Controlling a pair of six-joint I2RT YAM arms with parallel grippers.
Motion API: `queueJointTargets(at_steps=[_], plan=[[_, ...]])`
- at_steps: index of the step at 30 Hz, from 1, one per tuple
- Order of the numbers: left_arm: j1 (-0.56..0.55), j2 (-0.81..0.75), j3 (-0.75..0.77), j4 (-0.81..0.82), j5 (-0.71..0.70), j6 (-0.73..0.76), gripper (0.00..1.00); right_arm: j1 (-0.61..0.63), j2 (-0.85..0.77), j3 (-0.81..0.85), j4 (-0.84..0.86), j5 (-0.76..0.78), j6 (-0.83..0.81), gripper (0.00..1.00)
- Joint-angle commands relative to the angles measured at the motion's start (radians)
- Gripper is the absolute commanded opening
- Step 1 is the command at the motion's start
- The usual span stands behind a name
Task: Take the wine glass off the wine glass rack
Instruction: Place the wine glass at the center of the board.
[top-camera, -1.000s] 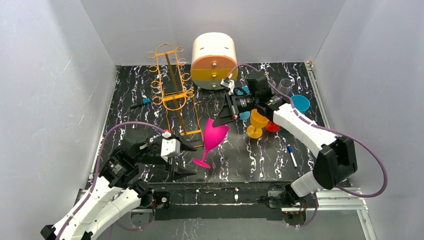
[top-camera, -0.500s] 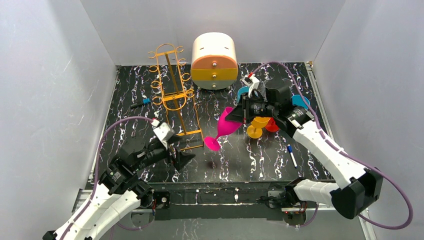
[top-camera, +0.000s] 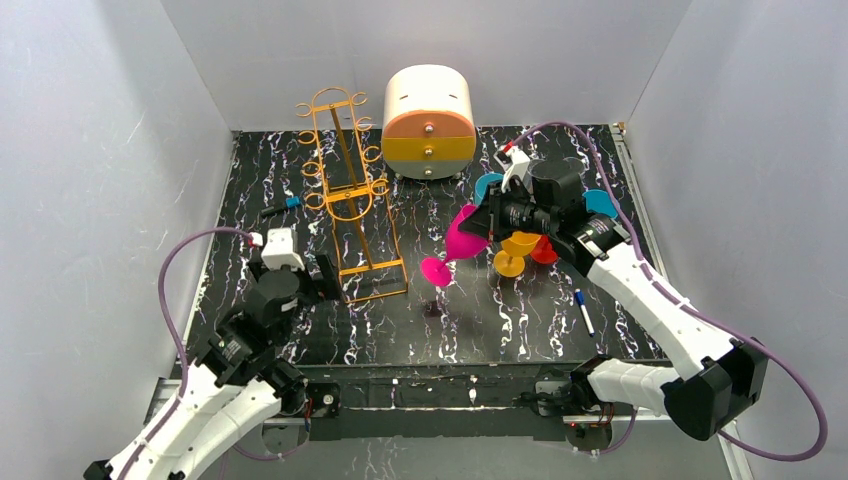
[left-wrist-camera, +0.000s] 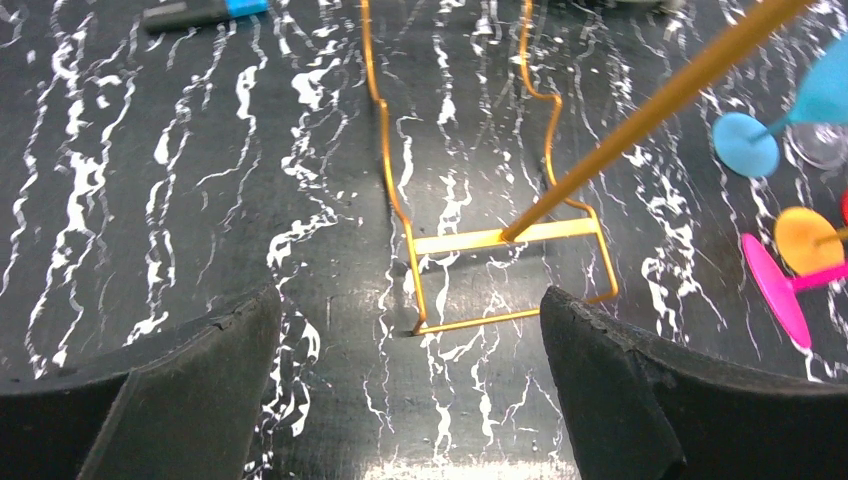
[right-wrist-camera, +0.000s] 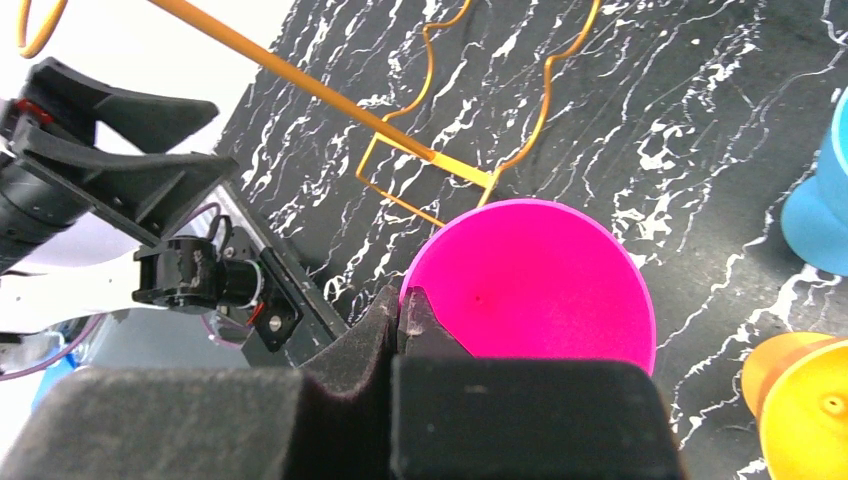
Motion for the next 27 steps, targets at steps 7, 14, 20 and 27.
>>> queueJointTargets(at_steps=[7,14,20,27], plan=[[0.002,0.221,0.087,-0.144,-0.049,-0.218,0.98,-0.001,0.043,0.137,-0.064,-0.005,-0.097,0.01],[0.006,0.291,0.117,-0.186,-0.059,-0.275,0.98,0.009,0.044,0.167,-0.128,0.016,-0.163,0.01],[0.088,0.315,0.115,-0.174,-0.022,-0.238,0.98,0.064,0.063,0.184,-0.184,0.064,-0.172,0.01],[0.324,0.33,0.126,-0.126,0.167,-0.114,0.98,0.131,0.014,0.148,-0.158,0.184,-0.174,0.01]])
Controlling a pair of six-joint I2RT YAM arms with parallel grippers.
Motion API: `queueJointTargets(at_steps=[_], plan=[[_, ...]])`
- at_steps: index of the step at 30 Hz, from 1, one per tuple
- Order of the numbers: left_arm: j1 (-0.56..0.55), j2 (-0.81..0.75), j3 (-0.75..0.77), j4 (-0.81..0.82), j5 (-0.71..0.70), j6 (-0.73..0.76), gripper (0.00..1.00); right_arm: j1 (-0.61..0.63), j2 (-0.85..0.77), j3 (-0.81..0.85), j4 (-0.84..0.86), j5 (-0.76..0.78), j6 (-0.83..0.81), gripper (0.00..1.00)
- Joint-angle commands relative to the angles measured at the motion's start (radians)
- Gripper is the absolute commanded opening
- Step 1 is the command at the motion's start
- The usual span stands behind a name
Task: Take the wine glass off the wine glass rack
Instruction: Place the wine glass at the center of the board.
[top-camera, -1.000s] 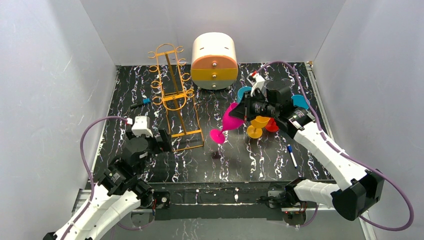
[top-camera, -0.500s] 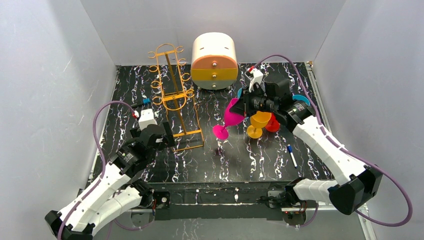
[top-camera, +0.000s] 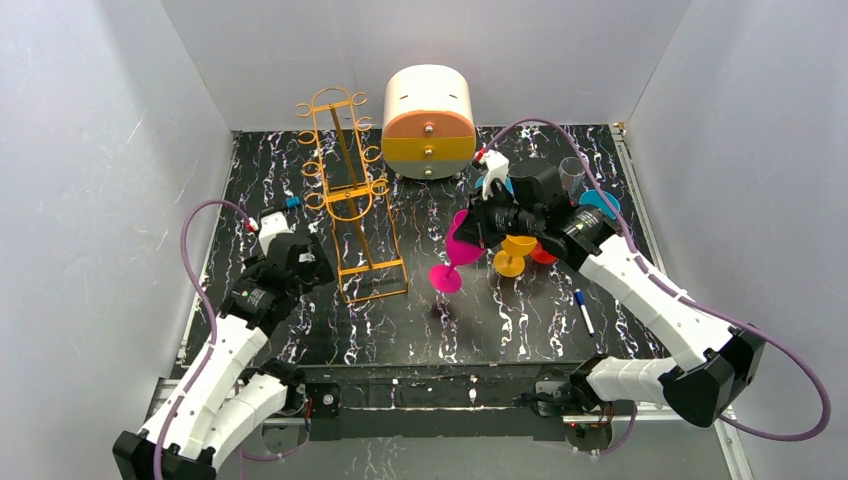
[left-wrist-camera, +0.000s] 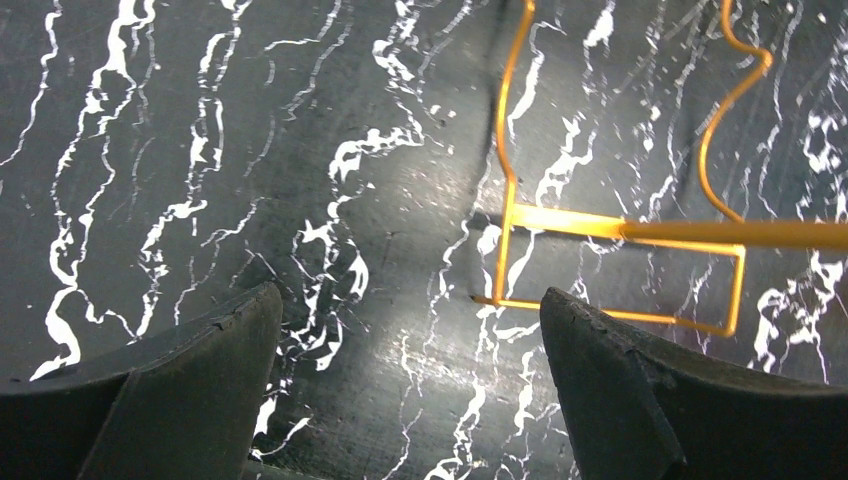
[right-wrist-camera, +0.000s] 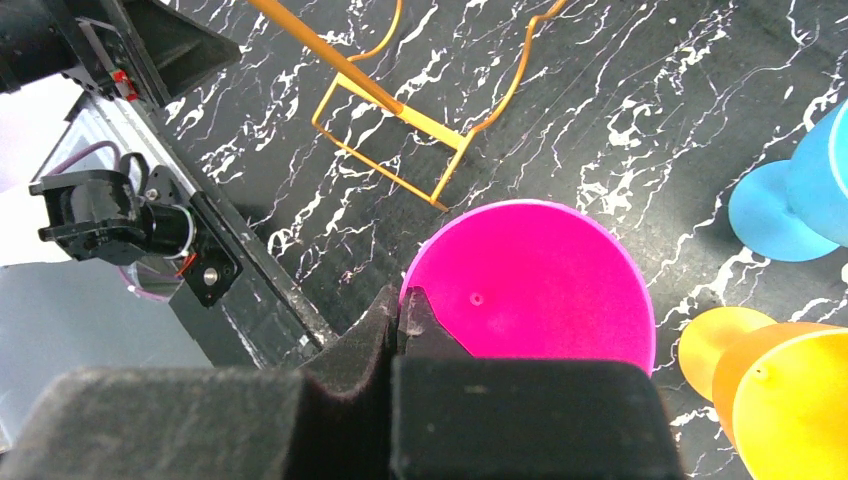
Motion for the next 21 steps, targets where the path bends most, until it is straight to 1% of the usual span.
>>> queueJointTargets(at_steps=[1,4,7,10,13,16,21], plan=[[0.08,0.023,0.056,0.018,0.095,0.073,0.98,0.034,-0.048,0.021,0.027,0.112,-0.019,0.01],[0.088,0.053,0.108,0.014,0.056,0.098,0.98,0.07,-0.038,0.046,0.006,0.205,-0.04,0.01],[0.099,0.072,0.161,0.004,0.002,0.121,0.98,0.148,-0.009,0.071,-0.02,0.353,-0.084,0.01],[0.099,0.073,0.176,-0.014,-0.052,0.125,0.98,0.235,0.026,0.083,-0.036,0.5,-0.128,0.01],[0.1,0.063,0.176,-0.047,-0.104,0.118,0.98,0.281,0.057,0.071,-0.031,0.638,-0.153,0.01],[0.1,0.031,0.165,-0.068,-0.12,0.089,0.98,0.284,0.081,0.04,0.006,0.677,-0.15,0.01],[0.1,-0.041,0.142,-0.082,-0.158,0.063,0.98,0.283,0.085,-0.056,0.143,0.674,-0.121,0.01]])
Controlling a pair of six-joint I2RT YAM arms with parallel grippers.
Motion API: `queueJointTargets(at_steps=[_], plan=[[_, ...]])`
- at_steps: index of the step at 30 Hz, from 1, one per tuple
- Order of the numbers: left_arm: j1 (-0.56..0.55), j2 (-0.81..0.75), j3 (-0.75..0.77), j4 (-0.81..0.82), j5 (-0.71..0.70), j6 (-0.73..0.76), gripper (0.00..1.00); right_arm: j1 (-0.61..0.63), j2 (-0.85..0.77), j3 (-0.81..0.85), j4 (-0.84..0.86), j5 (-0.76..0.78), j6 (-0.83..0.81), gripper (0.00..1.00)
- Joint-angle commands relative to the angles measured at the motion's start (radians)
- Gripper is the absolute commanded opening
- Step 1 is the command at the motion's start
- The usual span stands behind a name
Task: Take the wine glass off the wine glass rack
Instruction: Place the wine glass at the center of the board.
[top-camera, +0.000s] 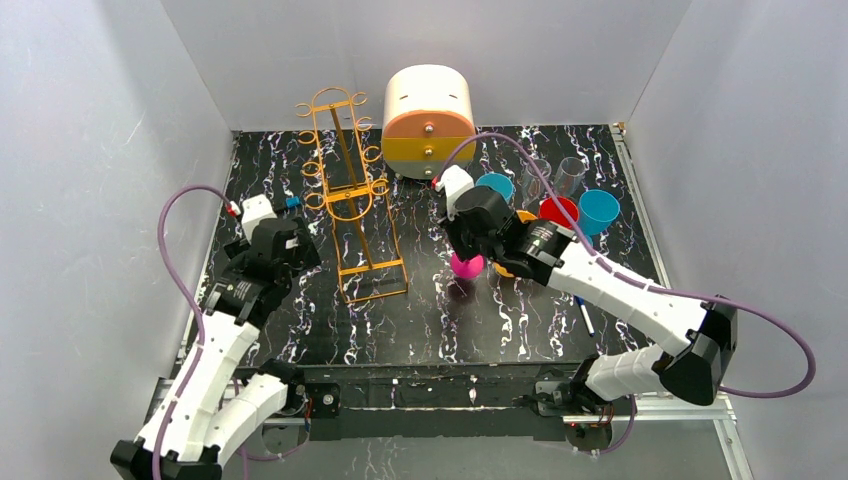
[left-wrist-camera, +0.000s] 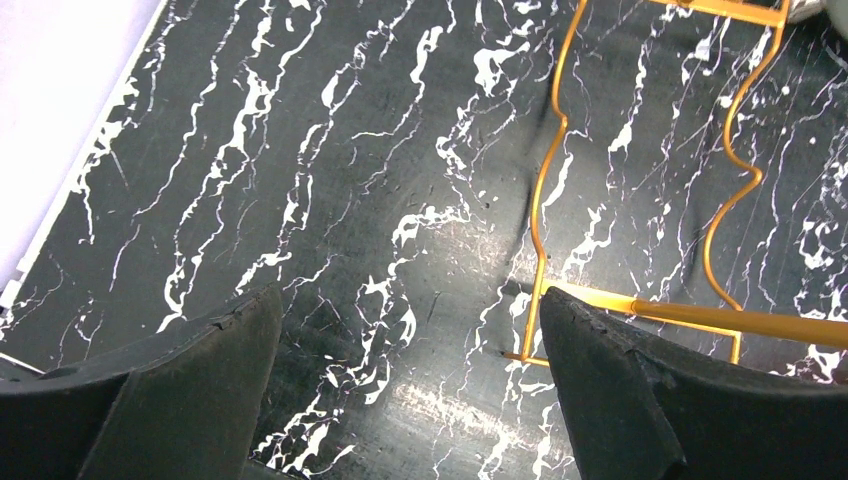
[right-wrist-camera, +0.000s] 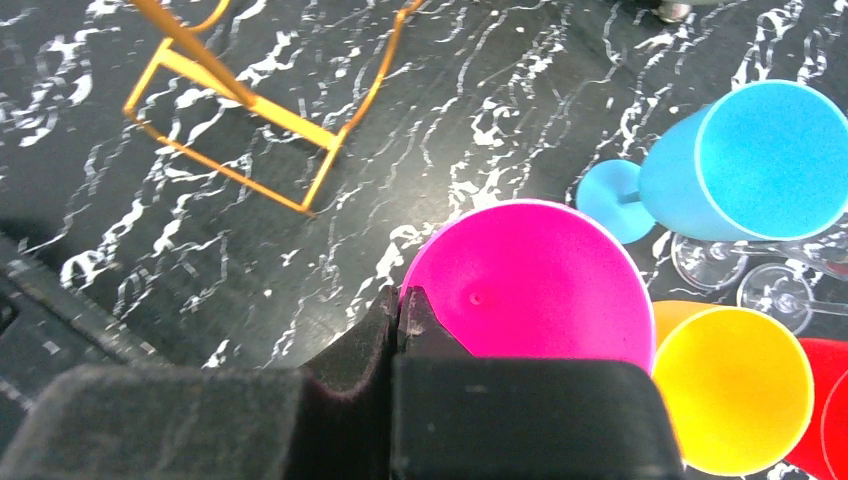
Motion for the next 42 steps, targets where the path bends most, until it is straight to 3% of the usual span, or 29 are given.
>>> queueJointTargets(at_steps=[1,12,19,21,23,30,35,38,42], plan=[[0.005,-0.067,-0.009,-0.041,-0.085,-0.026,0.98,-0.002,-0.014,-0.074,0.166,0.067,0.014,0.01],[0.005,-0.105,-0.009,-0.025,-0.087,-0.016,0.98,-0.087,0.109,-0.089,0.216,-0.004,0.046,0.01],[0.005,-0.128,-0.02,-0.012,-0.072,-0.011,0.98,-0.096,0.189,-0.028,0.149,-0.007,0.05,0.02],[0.005,-0.129,-0.017,-0.014,-0.087,-0.001,0.98,-0.096,0.189,-0.013,0.132,-0.002,0.052,0.13],[0.005,-0.126,-0.013,-0.017,-0.107,0.01,0.98,-0.097,0.182,0.008,0.108,0.014,0.049,0.33],[0.005,-0.099,0.007,0.001,-0.158,0.07,0.98,-0.097,0.132,0.129,0.065,-0.001,0.015,0.72],[0.005,-0.079,0.016,0.062,-0.223,0.14,0.98,-0.096,0.077,0.235,0.068,-0.004,-0.055,0.87],[0.006,-0.043,0.047,0.111,-0.249,0.182,0.98,-0.102,0.028,0.222,0.138,0.076,-0.123,0.97],[0.07,0.059,0.126,0.164,-0.192,0.233,0.98,-0.216,-0.005,0.238,0.178,0.091,-0.122,0.99]])
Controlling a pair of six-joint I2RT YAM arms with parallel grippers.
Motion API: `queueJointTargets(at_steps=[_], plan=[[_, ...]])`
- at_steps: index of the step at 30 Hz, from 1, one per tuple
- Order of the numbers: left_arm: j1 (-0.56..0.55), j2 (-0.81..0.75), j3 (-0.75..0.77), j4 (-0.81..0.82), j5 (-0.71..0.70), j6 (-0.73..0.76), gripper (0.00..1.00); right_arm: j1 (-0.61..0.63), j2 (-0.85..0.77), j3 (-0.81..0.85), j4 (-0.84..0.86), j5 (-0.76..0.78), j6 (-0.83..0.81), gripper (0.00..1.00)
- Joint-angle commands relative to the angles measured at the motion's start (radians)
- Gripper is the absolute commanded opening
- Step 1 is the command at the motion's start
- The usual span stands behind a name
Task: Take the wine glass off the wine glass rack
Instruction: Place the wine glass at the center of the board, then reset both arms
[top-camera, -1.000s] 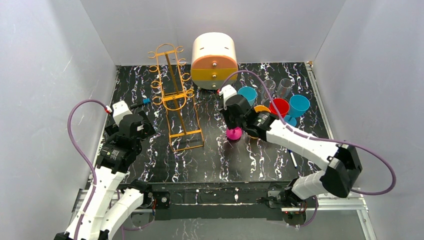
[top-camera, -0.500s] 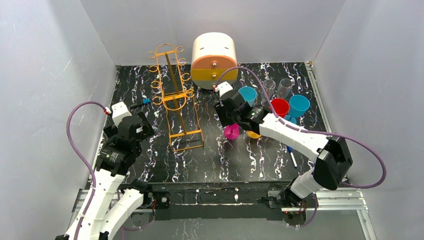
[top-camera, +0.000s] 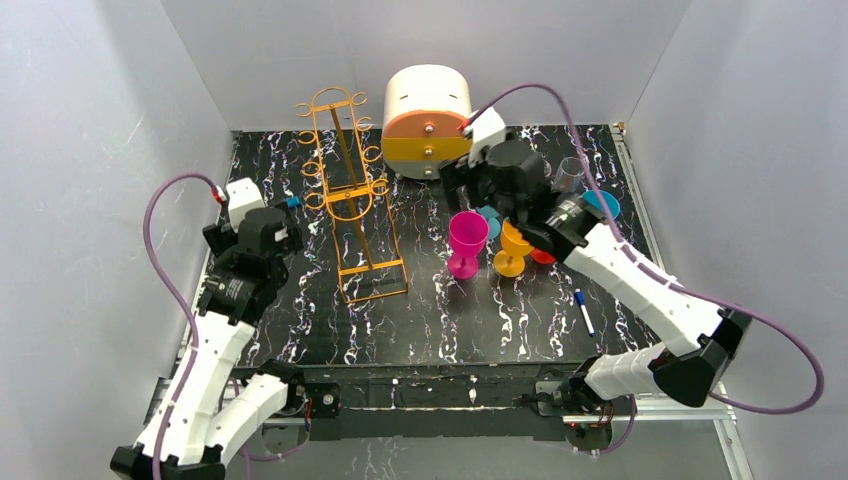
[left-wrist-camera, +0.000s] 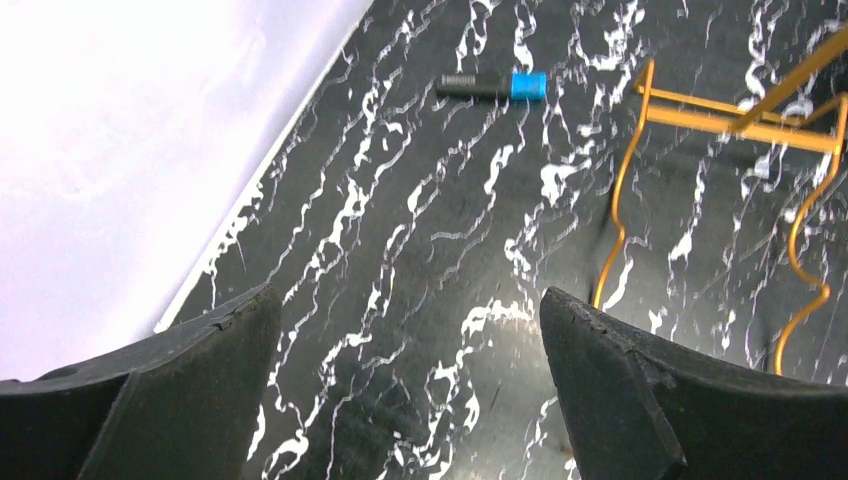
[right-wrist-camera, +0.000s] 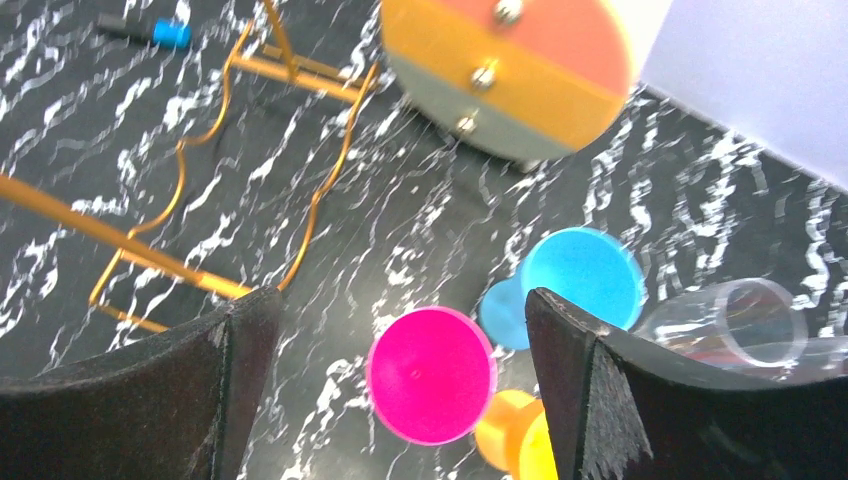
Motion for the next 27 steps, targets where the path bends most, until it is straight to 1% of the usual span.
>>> queueJointTargets(at_steps=[1,2,4,6,9,11,12,13,14,17,19,21,25,27], plan=[[0.098,0.102,0.114,0.097,0.018,0.076,0.98,-0.161,-0.031,0.072,0.049,0.019,0.0,0.99],[0.151,0.125,0.137,0.104,0.06,0.081,0.98,-0.233,-0.022,0.097,0.013,-0.029,0.036,0.99],[0.273,0.169,0.19,0.12,0.191,0.1,0.98,-0.369,-0.011,0.145,-0.034,-0.134,0.09,0.99],[0.382,0.24,0.252,0.109,0.302,0.116,0.98,-0.471,-0.001,0.178,-0.058,-0.216,0.111,0.99],[0.457,0.351,0.371,0.047,0.39,0.141,0.98,-0.598,0.024,0.236,-0.099,-0.314,0.149,0.99],[0.462,0.384,0.429,0.066,0.44,0.202,0.98,-0.65,0.046,0.279,-0.153,-0.307,0.178,0.99],[0.461,0.386,0.442,0.094,0.45,0.218,0.98,-0.664,0.049,0.289,-0.176,-0.286,0.192,0.99],[0.462,0.381,0.442,0.131,0.427,0.214,0.98,-0.673,0.043,0.285,-0.184,-0.268,0.201,0.99],[0.461,0.372,0.442,0.157,0.405,0.205,0.98,-0.675,0.031,0.269,-0.178,-0.262,0.202,0.99],[0.461,0.343,0.43,0.204,0.405,0.213,0.98,-0.675,-0.029,0.185,-0.121,-0.27,0.211,0.99],[0.461,0.337,0.433,0.205,0.402,0.203,0.98,-0.675,-0.073,0.125,-0.062,-0.298,0.208,0.99],[0.461,0.327,0.428,0.205,0.429,0.199,0.98,-0.674,-0.1,0.094,-0.035,-0.321,0.207,0.99],[0.462,0.32,0.41,0.212,0.453,0.195,0.98,-0.675,-0.104,0.101,-0.042,-0.351,0.209,0.99],[0.461,0.321,0.403,0.213,0.423,0.16,0.98,-0.675,-0.107,0.097,-0.044,-0.347,0.208,0.99]])
